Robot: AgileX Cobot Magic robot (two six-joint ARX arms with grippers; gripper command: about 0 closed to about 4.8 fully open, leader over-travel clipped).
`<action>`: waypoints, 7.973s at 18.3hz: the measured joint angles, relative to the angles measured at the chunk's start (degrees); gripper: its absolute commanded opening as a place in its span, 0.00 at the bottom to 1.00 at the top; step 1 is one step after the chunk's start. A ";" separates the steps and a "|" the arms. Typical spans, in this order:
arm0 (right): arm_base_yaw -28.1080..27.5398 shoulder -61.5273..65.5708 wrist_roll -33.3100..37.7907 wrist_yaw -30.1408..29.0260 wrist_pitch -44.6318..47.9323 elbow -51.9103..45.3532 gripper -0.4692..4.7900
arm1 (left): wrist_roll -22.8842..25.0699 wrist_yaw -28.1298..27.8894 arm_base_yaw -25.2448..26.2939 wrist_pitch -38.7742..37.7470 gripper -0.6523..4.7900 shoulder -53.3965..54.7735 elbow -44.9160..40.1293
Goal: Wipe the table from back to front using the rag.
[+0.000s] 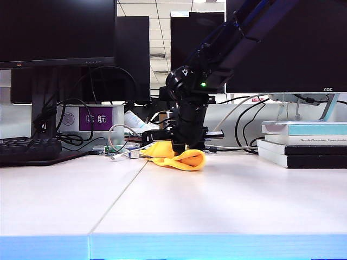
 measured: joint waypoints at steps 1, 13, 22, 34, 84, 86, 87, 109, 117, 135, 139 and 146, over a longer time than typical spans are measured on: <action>-0.37 0.52 -0.92 -0.09 1.38 0.11 0.07 | 0.00 0.00 0.00 -0.02 0.11 0.00 0.00; -1.46 12.24 -9.44 -1.07 -1.05 19.50 0.28 | 0.00 -0.02 0.00 -0.02 0.11 0.04 0.00; -1.70 13.33 -12.52 -4.87 -24.72 46.62 0.08 | 0.00 0.00 0.00 -0.02 0.11 0.04 0.00; -1.38 7.41 -12.39 -13.73 -36.17 49.20 0.08 | 0.00 0.00 0.00 0.04 0.11 0.04 0.00; 17.40 -52.19 -19.63 -8.26 -54.93 33.90 0.08 | -14.25 -23.82 0.09 39.39 0.11 -44.41 -71.08; 17.42 -62.10 -20.00 -6.95 -49.16 13.81 0.08 | -14.25 -23.82 0.09 39.39 0.11 -44.41 -71.08; 17.40 -67.36 -20.68 -6.88 -43.10 2.01 0.08 | -14.25 -23.82 0.09 39.39 0.11 -44.41 -71.08; -20.26 -133.81 -13.44 -14.95 12.13 -106.12 0.09 | -14.25 -23.63 0.09 39.39 0.11 -44.41 -71.08; -21.40 -142.09 -13.35 -14.91 11.41 -115.27 0.09 | -14.25 -23.61 0.04 39.34 0.11 -44.48 -71.06; -26.75 -142.11 -13.33 -13.86 9.38 -117.85 0.09 | -14.25 -23.63 0.07 39.23 0.11 -44.96 -71.06; -26.75 -142.11 -13.33 -13.84 9.38 -117.85 0.09 | -14.25 -23.63 0.07 39.23 0.11 -44.96 -71.06; -26.75 -142.11 -13.33 -13.84 9.38 -117.85 0.09 | -14.25 -23.63 0.09 39.23 0.11 -44.96 -71.06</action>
